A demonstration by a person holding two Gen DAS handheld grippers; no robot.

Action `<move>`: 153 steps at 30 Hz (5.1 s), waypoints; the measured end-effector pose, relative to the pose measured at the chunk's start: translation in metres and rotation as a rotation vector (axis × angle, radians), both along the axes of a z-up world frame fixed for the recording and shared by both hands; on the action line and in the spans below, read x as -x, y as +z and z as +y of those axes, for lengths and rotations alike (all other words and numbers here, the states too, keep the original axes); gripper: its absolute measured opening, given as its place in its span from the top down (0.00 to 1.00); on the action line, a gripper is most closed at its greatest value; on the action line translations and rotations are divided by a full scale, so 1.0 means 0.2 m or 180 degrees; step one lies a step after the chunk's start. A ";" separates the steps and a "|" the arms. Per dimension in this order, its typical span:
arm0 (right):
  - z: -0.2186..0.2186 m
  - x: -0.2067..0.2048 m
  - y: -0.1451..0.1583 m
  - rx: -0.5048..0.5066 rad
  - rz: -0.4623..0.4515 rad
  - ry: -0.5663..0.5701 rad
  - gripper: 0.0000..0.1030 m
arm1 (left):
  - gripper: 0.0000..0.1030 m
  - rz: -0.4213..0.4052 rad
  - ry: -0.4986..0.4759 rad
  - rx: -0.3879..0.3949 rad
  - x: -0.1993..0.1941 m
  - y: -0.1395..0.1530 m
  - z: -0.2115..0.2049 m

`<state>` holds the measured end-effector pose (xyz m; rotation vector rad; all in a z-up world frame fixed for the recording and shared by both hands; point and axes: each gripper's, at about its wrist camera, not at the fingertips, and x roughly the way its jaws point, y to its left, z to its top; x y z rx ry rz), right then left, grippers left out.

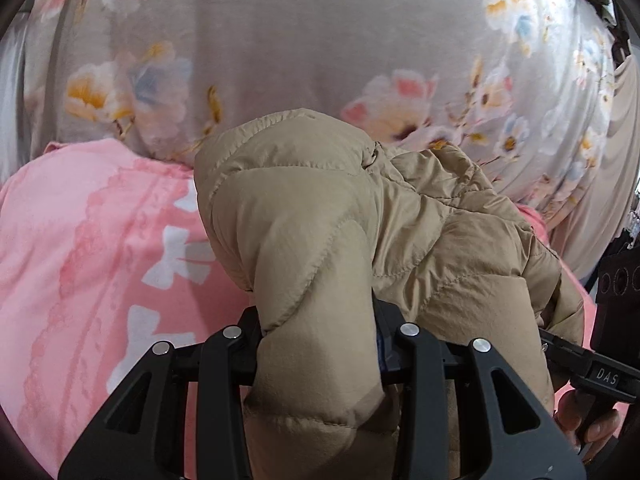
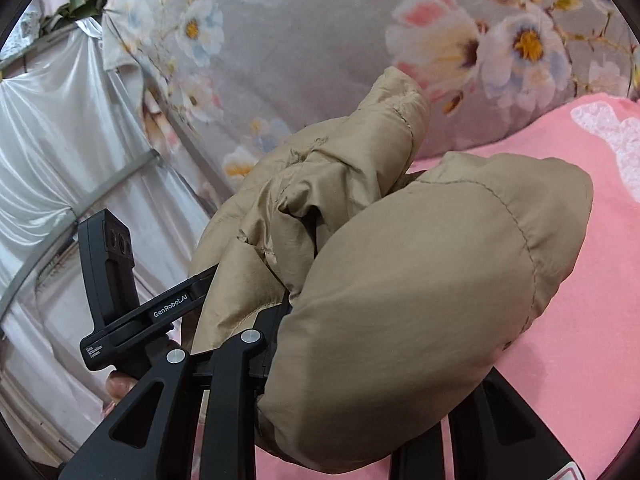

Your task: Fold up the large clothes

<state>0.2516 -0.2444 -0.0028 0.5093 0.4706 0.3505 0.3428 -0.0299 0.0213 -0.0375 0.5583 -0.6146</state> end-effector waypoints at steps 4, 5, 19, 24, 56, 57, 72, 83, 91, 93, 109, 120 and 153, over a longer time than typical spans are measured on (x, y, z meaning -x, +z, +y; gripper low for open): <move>0.04 -0.10 -0.12 0.0036 0.0164 -0.0006 0.74 | 0.65 0.0085 0.0069 -0.0116 -0.10 -0.16 0.06; 0.05 -0.11 -0.14 0.0052 0.0213 -0.0014 0.74 | 0.62 0.0111 0.0090 -0.0135 -0.12 -0.19 0.08; -0.09 0.19 -0.17 0.0047 0.1230 -0.0420 0.41 | 0.19 0.0578 0.0635 -0.0520 0.03 -0.20 0.28; 0.08 0.33 0.09 0.1220 0.0955 -0.0959 0.71 | 0.19 0.0393 0.1127 -0.0910 0.14 -0.08 0.25; 0.47 -0.15 -0.16 0.1932 0.1308 -0.1106 0.94 | 0.16 0.0384 0.1293 -0.1130 0.12 -0.30 -0.06; 0.47 -0.15 -0.16 0.1937 0.1306 -0.1113 0.94 | 0.15 0.0390 0.1301 -0.1108 0.12 -0.31 -0.06; 0.46 -0.16 -0.22 0.1847 0.1286 -0.1167 0.94 | 0.13 0.0357 0.1300 -0.1045 0.10 -0.37 -0.05; 0.46 -0.13 -0.22 0.1816 0.1251 -0.1158 0.92 | 0.13 0.0434 0.1298 -0.0958 0.15 -0.35 -0.03; 0.42 0.03 -0.16 0.1551 0.1200 -0.1178 0.78 | 0.08 0.0536 0.1251 -0.0739 0.28 -0.33 0.06; 0.42 0.06 -0.16 0.1569 0.1198 -0.1201 0.74 | 0.08 0.0539 0.1248 -0.0736 0.32 -0.32 0.07; 0.34 0.26 -0.13 0.1456 0.1238 -0.1250 0.61 | 0.06 0.0552 0.1326 -0.1221 0.50 -0.38 0.18; 0.38 0.12 -0.34 0.1451 0.1378 -0.1092 0.59 | 0.04 0.0615 0.1437 -0.1322 0.26 -0.48 0.20; 0.53 0.64 -0.43 0.1837 0.0898 -0.1322 0.31 | 0.05 0.0273 0.1493 -0.1038 0.84 -0.54 0.13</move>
